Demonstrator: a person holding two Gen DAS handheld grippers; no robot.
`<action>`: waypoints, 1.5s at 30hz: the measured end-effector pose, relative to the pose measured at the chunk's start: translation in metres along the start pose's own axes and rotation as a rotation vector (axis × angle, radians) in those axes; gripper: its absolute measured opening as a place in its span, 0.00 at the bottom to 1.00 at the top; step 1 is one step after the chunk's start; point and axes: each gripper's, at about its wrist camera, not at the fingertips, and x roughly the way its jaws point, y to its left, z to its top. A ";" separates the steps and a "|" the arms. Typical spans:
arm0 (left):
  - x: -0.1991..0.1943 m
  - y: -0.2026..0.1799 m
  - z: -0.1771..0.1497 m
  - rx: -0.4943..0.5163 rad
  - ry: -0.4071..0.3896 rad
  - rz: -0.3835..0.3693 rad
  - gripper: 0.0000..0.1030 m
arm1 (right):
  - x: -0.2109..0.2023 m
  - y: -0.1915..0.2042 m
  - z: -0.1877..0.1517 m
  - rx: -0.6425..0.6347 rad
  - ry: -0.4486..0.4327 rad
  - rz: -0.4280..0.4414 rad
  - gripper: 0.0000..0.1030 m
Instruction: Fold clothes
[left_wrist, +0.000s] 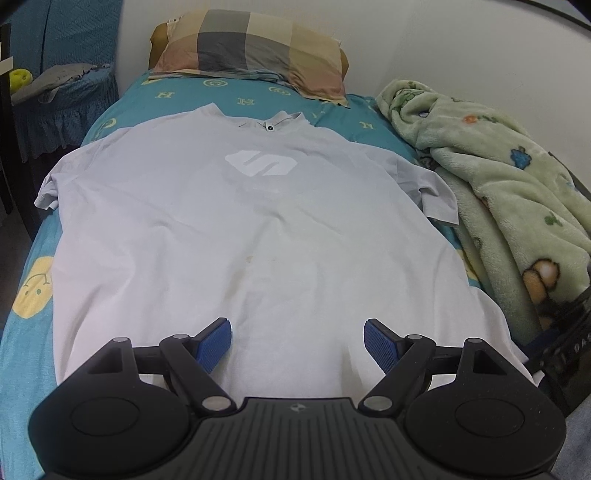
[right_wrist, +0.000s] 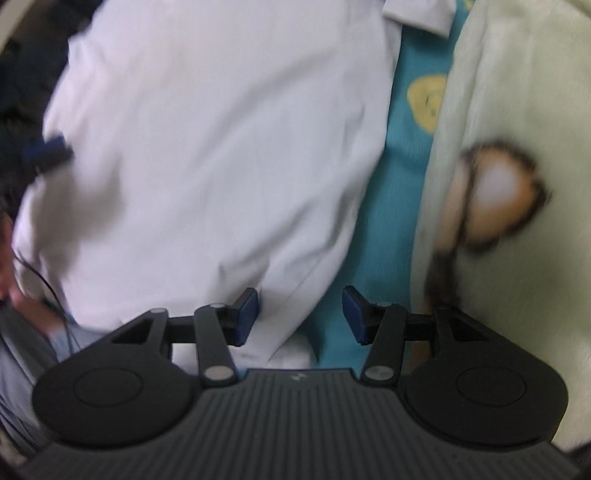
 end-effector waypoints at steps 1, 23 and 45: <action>-0.001 0.000 0.000 0.002 -0.003 -0.001 0.79 | 0.007 0.006 -0.001 -0.016 0.034 -0.006 0.51; -0.017 0.000 -0.006 -0.025 -0.017 0.014 0.79 | -0.038 0.051 -0.024 -0.138 -0.021 -0.059 0.11; 0.014 0.029 0.010 -0.221 -0.001 -0.112 0.79 | 0.045 -0.134 0.182 1.123 -0.783 0.402 0.47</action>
